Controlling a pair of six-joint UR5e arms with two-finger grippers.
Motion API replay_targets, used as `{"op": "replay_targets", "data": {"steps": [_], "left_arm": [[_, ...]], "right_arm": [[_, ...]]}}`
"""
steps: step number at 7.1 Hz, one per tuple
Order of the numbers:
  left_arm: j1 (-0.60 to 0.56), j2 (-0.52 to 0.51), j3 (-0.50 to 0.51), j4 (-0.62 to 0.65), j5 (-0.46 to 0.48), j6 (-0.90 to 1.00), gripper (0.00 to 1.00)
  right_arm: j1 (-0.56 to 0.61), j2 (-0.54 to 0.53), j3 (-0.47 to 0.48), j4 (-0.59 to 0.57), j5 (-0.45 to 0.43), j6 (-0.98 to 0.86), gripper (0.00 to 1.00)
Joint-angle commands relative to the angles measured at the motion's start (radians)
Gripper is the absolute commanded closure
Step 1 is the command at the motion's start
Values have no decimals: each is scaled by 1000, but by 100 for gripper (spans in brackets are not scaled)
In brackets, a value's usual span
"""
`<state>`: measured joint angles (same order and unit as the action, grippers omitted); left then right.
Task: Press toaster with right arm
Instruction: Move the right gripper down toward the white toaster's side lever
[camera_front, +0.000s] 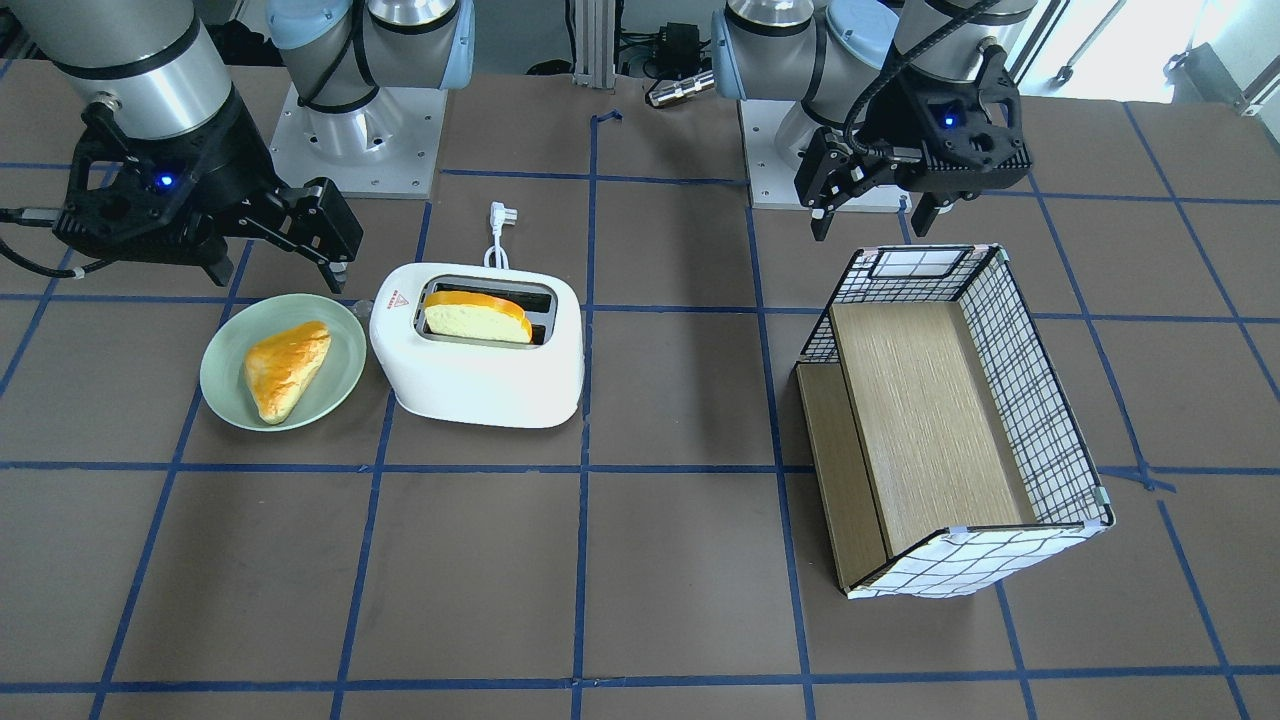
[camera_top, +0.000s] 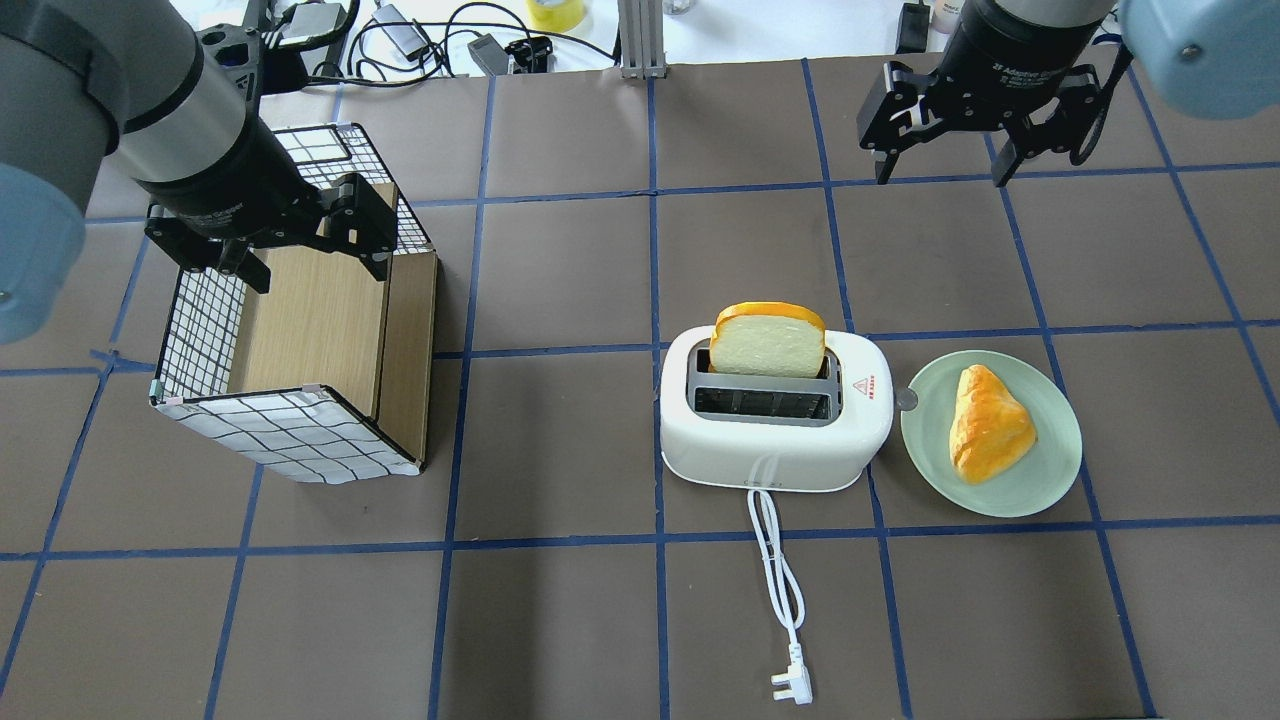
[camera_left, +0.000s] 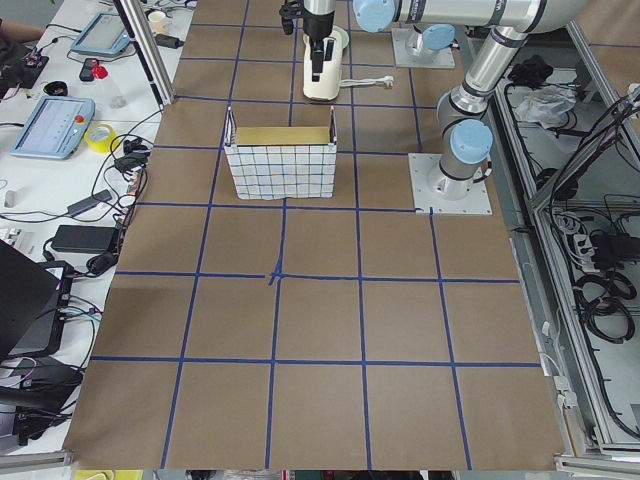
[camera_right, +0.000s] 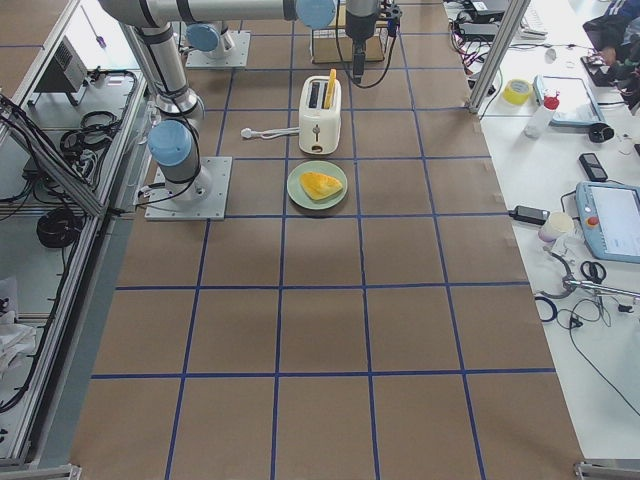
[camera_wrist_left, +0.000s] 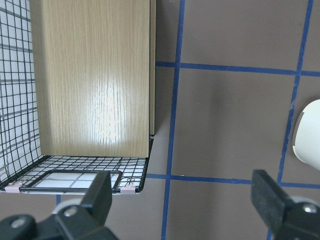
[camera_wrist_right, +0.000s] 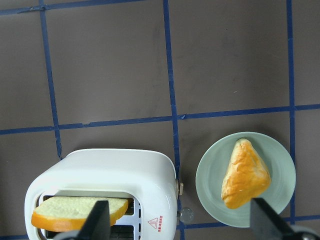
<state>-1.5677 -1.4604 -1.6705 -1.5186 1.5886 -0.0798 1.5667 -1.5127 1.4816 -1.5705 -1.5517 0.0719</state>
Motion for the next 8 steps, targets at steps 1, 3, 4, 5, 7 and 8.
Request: {"op": "replay_targets", "data": {"steps": [1,3,4,5,7,8], "left_arm": [[0,0,0,0,-1,0,0],[0,0,0,0,-1,0,0],[0,0,0,0,-1,0,0],[0,0,0,0,-1,0,0],[0,0,0,0,-1,0,0],[0,0,0,0,-1,0,0]], "right_arm": [[0,-23,6,9,-2,2,0],[0,-27,9,7,-1,-6,0],[0,-27,9,9,-2,-6,1],[-8,-26,9,23,-2,-9,11],[-17,-21,8,84,-43,-44,74],[-26,-21,9,127,-44,-46,97]]}}
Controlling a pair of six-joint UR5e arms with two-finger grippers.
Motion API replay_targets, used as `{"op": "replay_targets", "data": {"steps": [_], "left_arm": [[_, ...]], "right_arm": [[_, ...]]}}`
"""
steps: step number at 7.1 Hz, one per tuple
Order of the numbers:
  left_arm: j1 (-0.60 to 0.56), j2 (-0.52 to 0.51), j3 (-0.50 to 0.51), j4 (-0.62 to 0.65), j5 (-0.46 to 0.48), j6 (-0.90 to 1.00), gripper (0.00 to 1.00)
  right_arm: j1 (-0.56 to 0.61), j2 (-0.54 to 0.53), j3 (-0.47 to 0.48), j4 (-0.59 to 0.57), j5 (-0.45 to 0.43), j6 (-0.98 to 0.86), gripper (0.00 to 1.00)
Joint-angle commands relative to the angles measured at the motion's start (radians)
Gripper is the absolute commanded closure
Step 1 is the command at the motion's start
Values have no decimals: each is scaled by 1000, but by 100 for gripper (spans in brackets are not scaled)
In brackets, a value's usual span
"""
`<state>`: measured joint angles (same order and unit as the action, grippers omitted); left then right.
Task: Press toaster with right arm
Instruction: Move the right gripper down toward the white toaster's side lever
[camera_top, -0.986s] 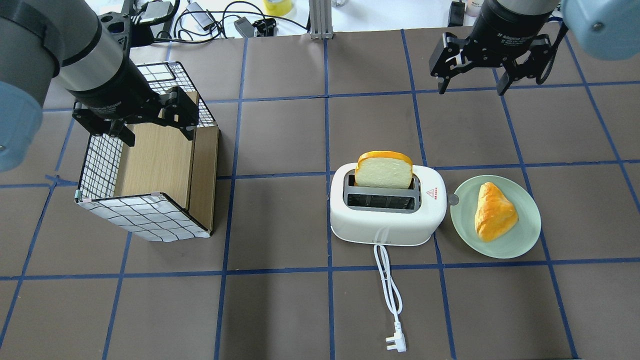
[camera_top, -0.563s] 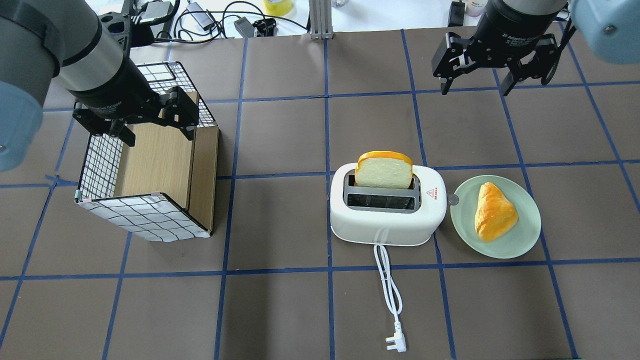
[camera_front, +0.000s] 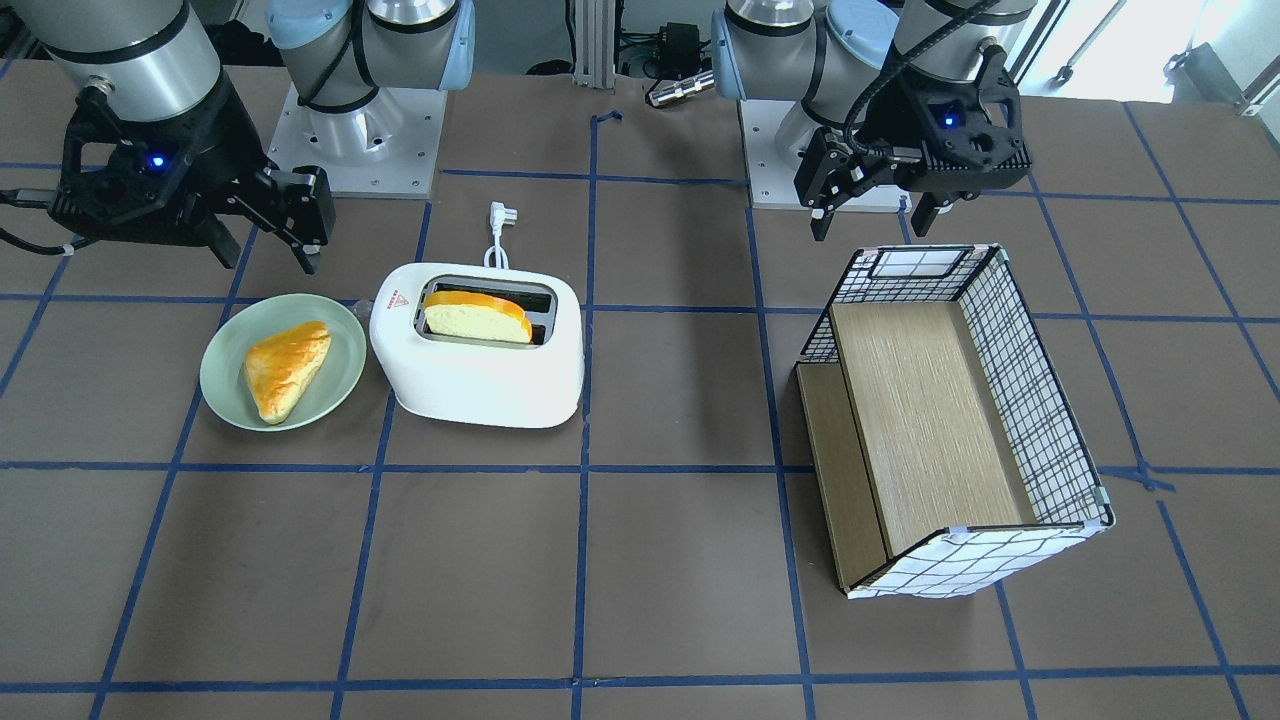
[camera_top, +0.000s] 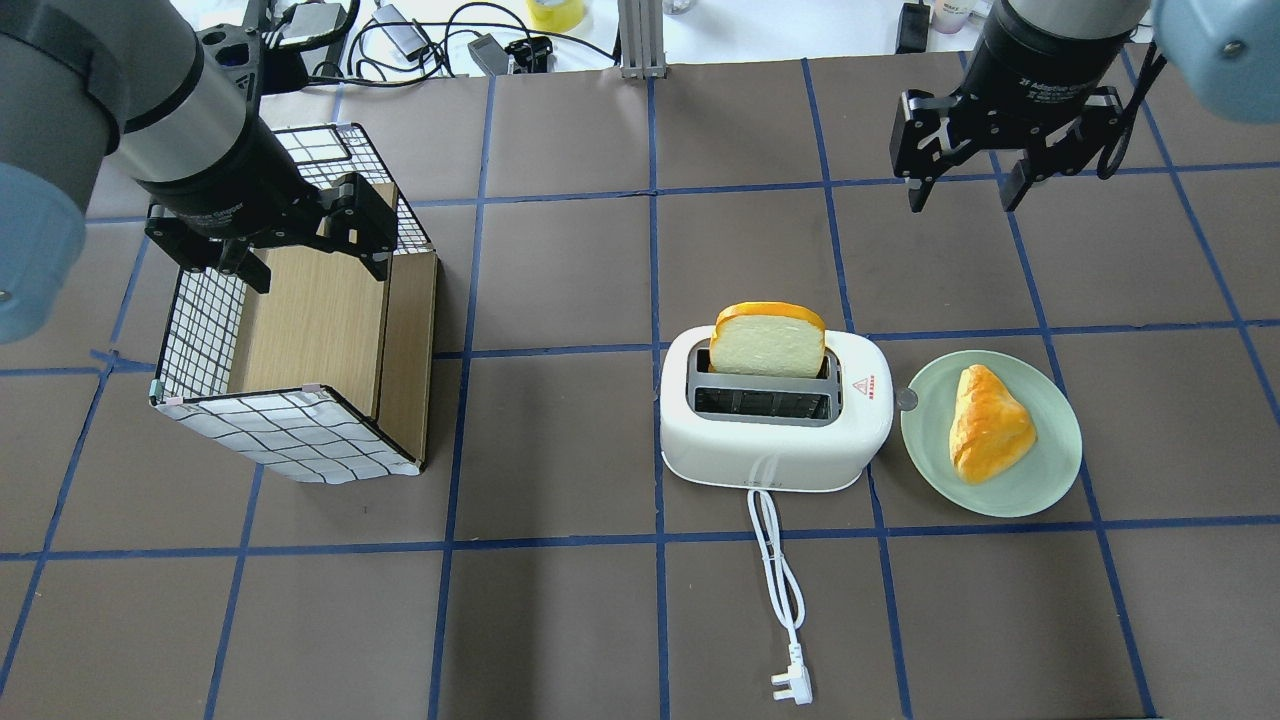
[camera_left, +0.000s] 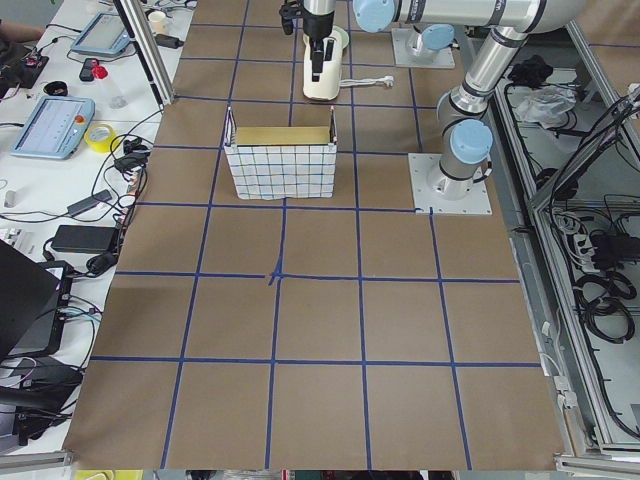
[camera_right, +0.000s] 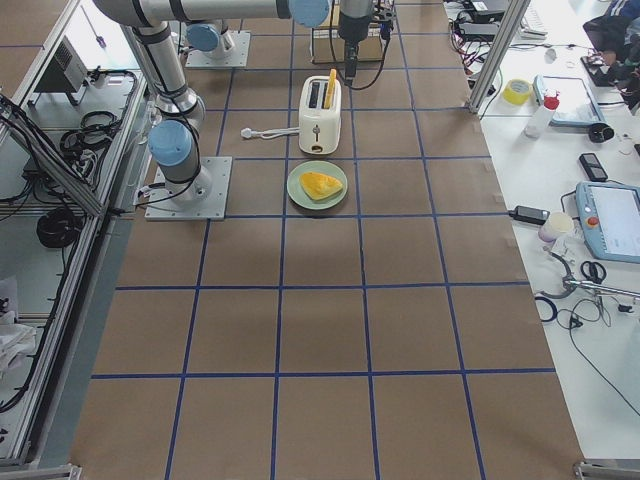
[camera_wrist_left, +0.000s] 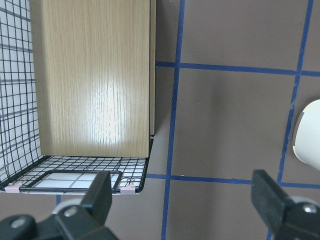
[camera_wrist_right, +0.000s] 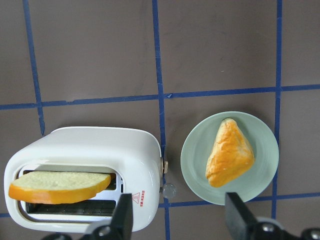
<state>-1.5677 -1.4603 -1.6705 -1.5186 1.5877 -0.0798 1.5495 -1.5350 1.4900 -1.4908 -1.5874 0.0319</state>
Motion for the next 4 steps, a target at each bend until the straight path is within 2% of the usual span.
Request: {"op": "replay_targets", "data": {"steps": [1,3,4], "left_arm": [[0,0,0,0,0,0,0],[0,0,0,0,0,0,0],[0,0,0,0,2,0,0]], "right_arm": [[-44,3,1,61,-5,-39,100],[-123,4,33,101,30,-125,100],[-131,4,77,83,33,-153,100]]}}
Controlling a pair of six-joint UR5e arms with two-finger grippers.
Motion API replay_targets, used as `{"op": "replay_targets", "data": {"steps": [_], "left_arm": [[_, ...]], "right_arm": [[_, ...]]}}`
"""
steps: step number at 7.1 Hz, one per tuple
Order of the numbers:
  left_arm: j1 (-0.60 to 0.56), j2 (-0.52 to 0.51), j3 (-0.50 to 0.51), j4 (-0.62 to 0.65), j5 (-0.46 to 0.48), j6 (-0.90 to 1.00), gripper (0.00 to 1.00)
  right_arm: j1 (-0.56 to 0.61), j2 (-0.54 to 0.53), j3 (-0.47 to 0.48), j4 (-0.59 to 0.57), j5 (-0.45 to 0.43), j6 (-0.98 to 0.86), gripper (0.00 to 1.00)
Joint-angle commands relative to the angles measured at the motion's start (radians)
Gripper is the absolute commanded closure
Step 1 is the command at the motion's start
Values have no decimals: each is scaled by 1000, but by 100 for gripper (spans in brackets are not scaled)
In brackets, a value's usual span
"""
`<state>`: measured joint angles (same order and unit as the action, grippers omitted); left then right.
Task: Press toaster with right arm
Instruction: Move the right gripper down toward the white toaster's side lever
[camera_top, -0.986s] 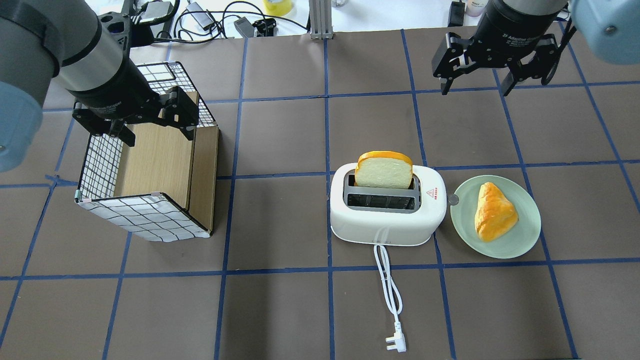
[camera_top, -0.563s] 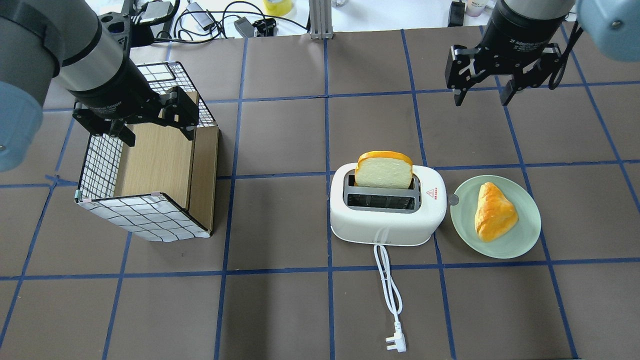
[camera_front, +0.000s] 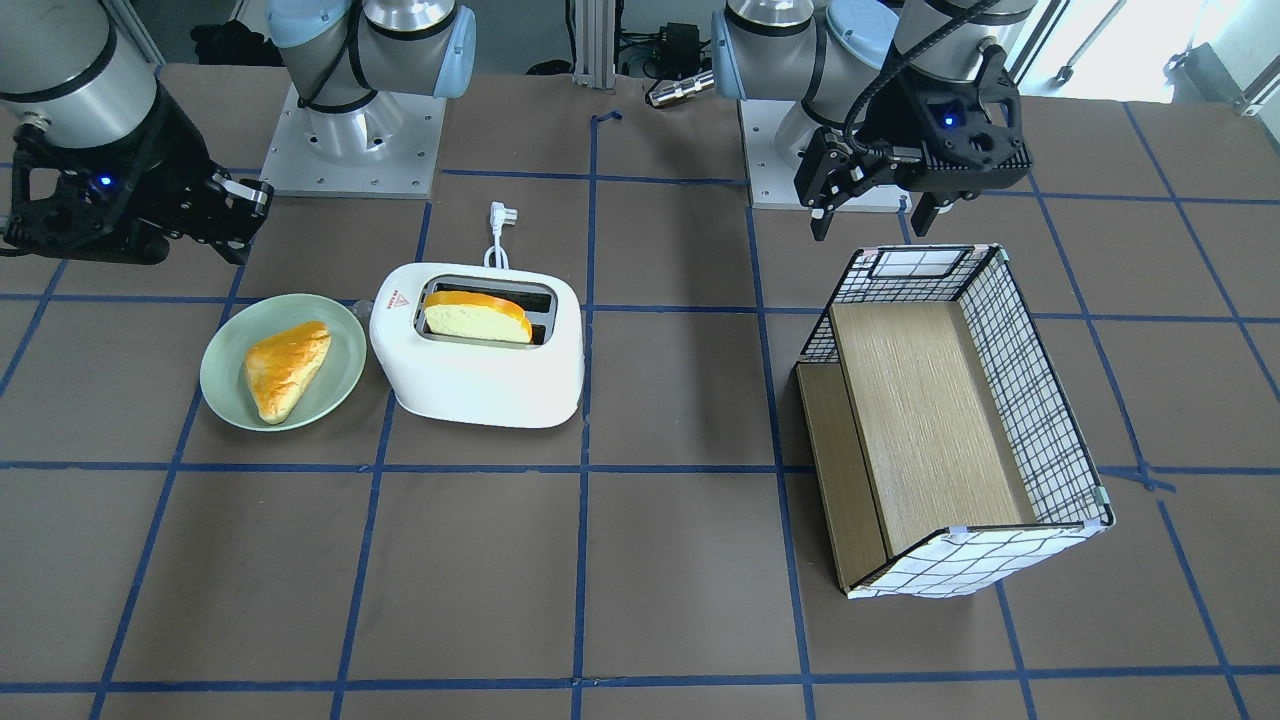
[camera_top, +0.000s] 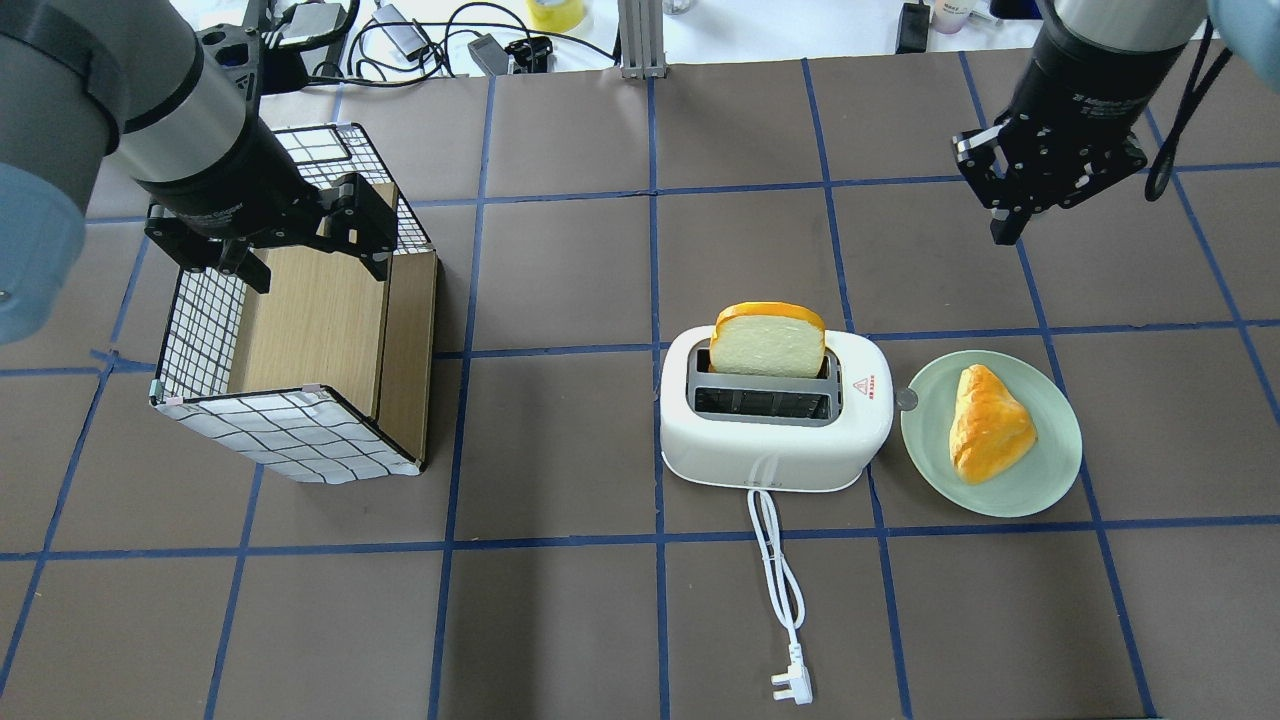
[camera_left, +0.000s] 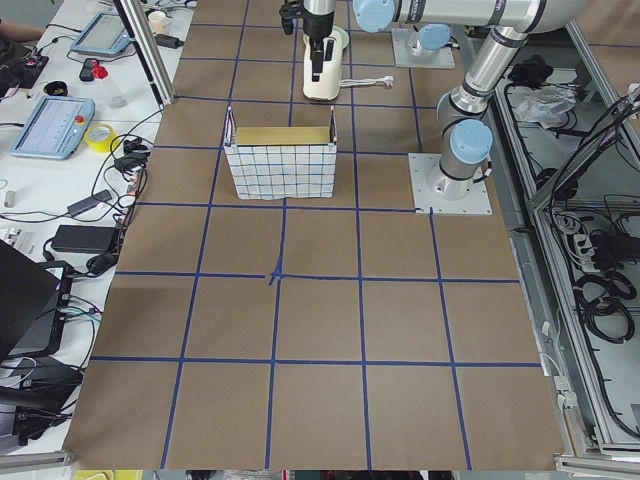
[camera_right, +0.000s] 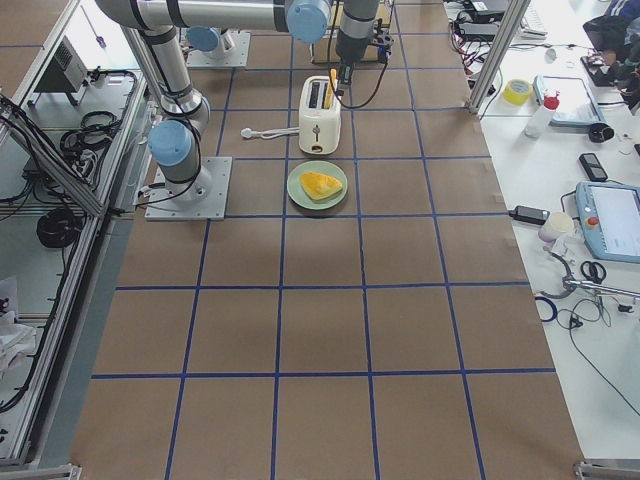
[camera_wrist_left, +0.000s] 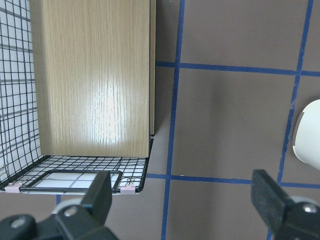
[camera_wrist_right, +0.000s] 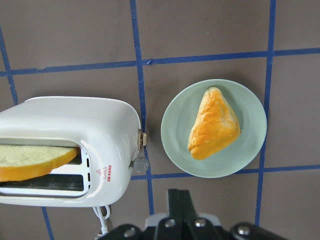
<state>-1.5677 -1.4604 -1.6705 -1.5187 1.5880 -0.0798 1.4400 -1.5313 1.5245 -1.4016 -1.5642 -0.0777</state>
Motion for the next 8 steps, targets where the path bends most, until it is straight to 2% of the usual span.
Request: {"op": "replay_targets", "data": {"steps": [1,3,4,6,8], "left_arm": [[0,0,0,0,0,0,0],[0,0,0,0,0,0,0],[0,0,0,0,0,0,0],[0,0,0,0,0,0,0],[0,0,0,0,1,0,0]], "right_arm": [[-32,0,61,-4,74,-51,100],[-42,-3,133,-20,116,-50,100],[-44,-4,196,-84,115,-56,100],[-44,-9,281,-126,118,-56,100],[-49,-6,351,-233,127,-171,100]]}}
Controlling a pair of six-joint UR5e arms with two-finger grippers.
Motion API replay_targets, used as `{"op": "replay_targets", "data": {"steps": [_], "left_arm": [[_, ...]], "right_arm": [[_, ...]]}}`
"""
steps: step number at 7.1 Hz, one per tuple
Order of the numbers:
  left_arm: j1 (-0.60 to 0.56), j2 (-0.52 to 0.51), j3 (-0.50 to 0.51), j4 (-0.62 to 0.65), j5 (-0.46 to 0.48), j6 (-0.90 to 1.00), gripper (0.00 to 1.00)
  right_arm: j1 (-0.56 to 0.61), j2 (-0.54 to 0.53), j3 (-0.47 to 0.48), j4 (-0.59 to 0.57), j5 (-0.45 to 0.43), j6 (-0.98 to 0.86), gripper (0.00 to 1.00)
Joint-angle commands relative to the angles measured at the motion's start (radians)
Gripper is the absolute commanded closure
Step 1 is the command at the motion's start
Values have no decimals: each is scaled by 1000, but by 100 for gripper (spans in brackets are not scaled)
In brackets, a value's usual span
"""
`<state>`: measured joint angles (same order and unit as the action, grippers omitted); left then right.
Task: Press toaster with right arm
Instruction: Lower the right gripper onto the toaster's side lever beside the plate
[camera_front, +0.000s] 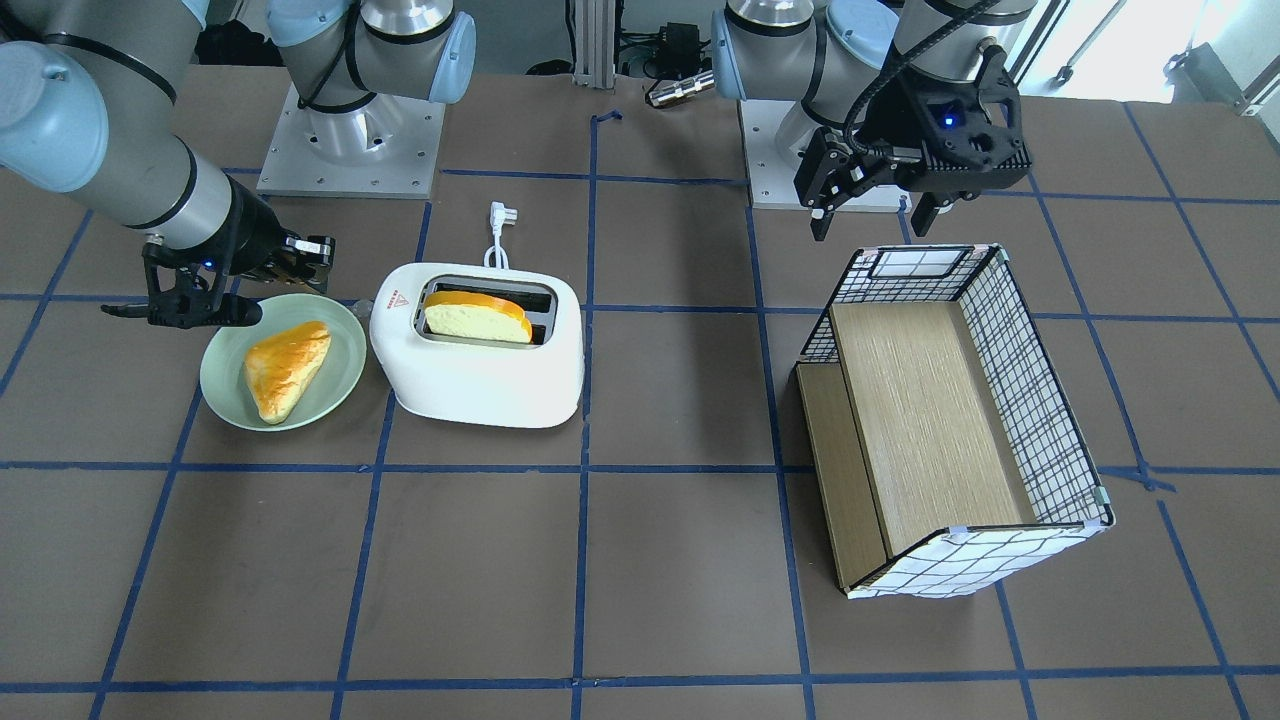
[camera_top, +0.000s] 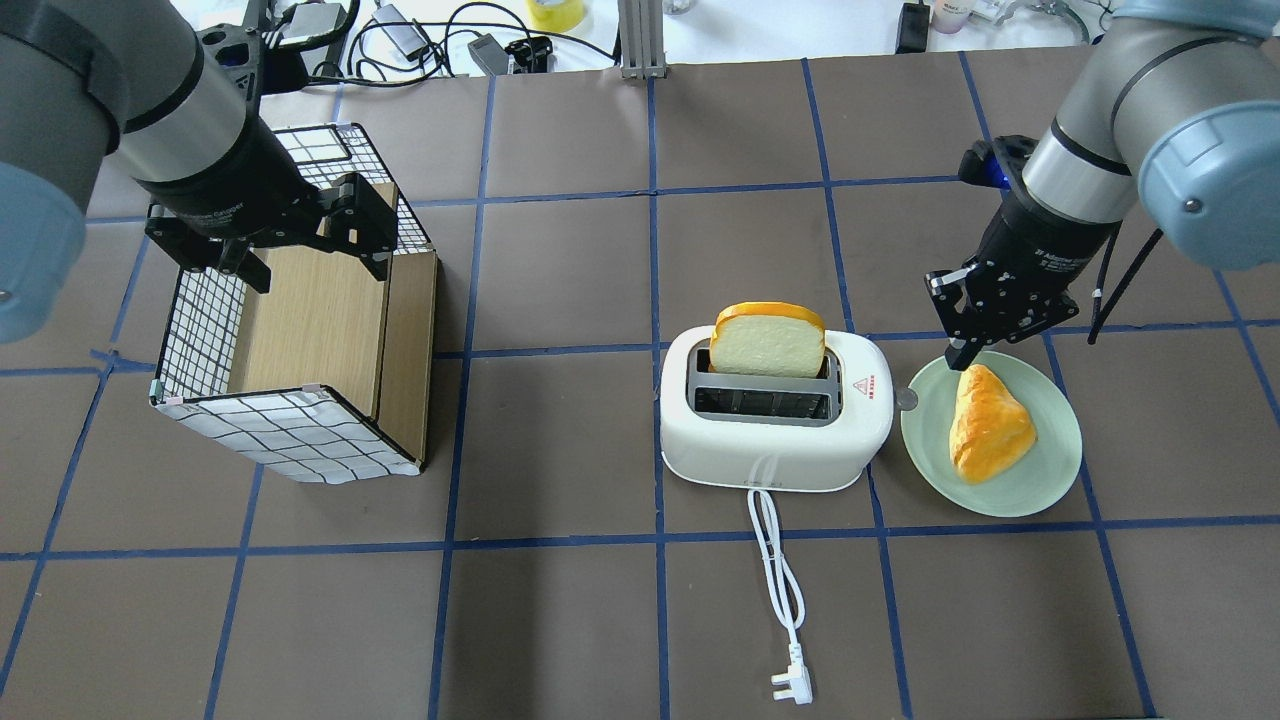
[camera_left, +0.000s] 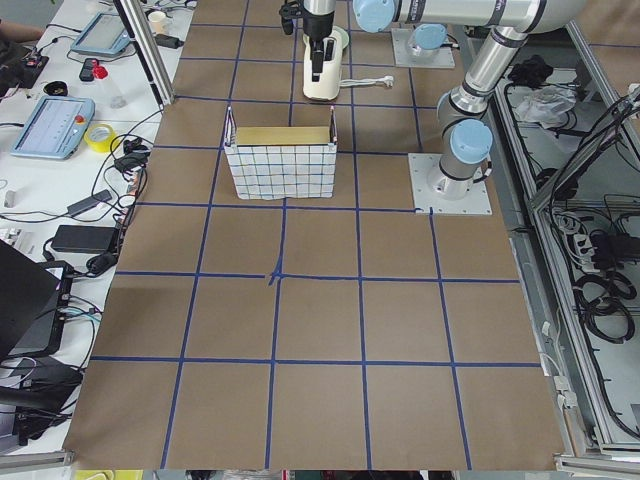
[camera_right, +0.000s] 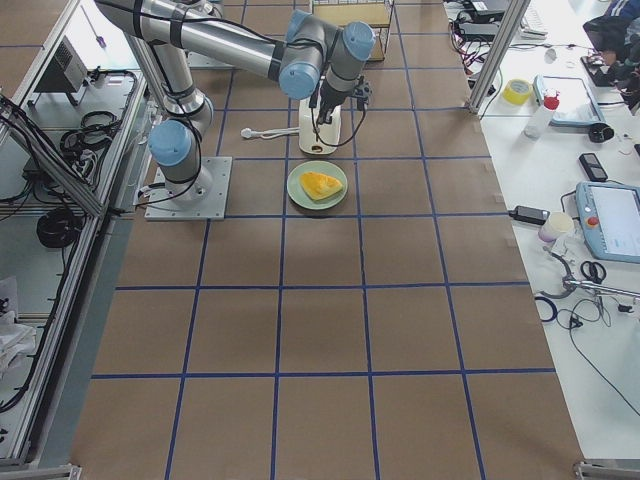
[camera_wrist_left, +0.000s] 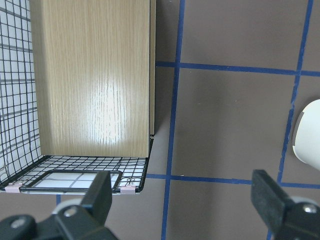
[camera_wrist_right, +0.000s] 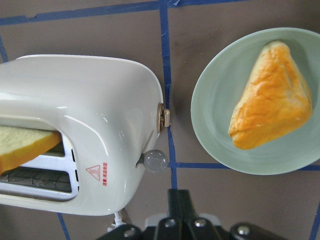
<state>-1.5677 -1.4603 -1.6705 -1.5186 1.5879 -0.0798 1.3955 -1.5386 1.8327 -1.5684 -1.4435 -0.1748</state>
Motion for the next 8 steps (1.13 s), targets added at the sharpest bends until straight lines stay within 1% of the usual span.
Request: {"op": "replay_targets", "data": {"steps": [1,2,4,5,6,7,8], "left_arm": [[0,0,0,0,0,0,0],[0,0,0,0,1,0,0],[0,0,0,0,0,0,0],[0,0,0,0,0,0,0],[0,0,0,0,0,0,0],[0,0,0,0,0,0,0],[0,0,0,0,0,0,0]], "right_arm": [[-35,3,72,-81,49,-93,100],[-71,2,82,-78,111,-106,100],[-73,-9,89,-76,117,-68,100],[-70,-55,129,-108,120,-8,100],[-72,-73,182,-167,120,-2,100],[-70,-81,197,-208,120,47,100],[-69,-83,195,-211,121,79,100]]}}
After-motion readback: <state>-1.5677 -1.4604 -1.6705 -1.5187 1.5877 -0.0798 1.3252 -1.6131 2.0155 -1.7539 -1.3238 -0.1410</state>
